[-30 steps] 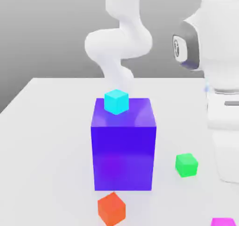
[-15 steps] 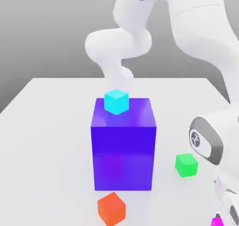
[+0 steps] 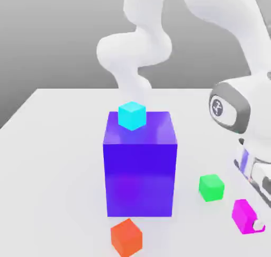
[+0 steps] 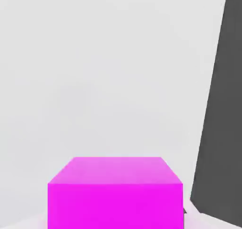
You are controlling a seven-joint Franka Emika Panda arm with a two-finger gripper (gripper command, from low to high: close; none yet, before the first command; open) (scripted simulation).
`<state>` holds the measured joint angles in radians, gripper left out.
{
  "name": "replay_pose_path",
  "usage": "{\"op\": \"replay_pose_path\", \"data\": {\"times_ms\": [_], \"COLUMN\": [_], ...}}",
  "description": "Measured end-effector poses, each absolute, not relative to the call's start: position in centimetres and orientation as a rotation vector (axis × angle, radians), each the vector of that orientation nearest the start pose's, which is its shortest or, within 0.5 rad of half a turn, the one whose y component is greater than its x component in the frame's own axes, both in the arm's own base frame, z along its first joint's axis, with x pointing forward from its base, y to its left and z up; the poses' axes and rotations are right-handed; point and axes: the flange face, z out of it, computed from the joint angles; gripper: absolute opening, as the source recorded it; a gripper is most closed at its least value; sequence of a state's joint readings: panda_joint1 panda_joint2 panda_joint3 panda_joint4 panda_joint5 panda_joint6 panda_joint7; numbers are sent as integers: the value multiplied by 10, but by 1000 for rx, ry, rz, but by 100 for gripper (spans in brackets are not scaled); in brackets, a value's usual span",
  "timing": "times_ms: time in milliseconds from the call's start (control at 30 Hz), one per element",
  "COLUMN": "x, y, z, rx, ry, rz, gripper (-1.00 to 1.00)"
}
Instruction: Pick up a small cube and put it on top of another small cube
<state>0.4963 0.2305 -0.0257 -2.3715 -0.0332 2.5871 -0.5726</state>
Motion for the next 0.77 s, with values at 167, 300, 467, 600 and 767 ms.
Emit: {"op": "replay_pose_path", "data": {"times_ms": [167, 300, 467, 600, 767], "x": [394, 344, 301, 299, 298], "y": [224, 220, 213, 213, 212], "z": [239, 243, 233, 200, 183], "rx": [-2531, -2338, -2145, -2131, -2135], "ry": [-1896, -2117, -2292, -2304, -2303], "rz": [28, 20, 3, 0, 2], "gripper": [-100, -100, -100, -100, 100]}}
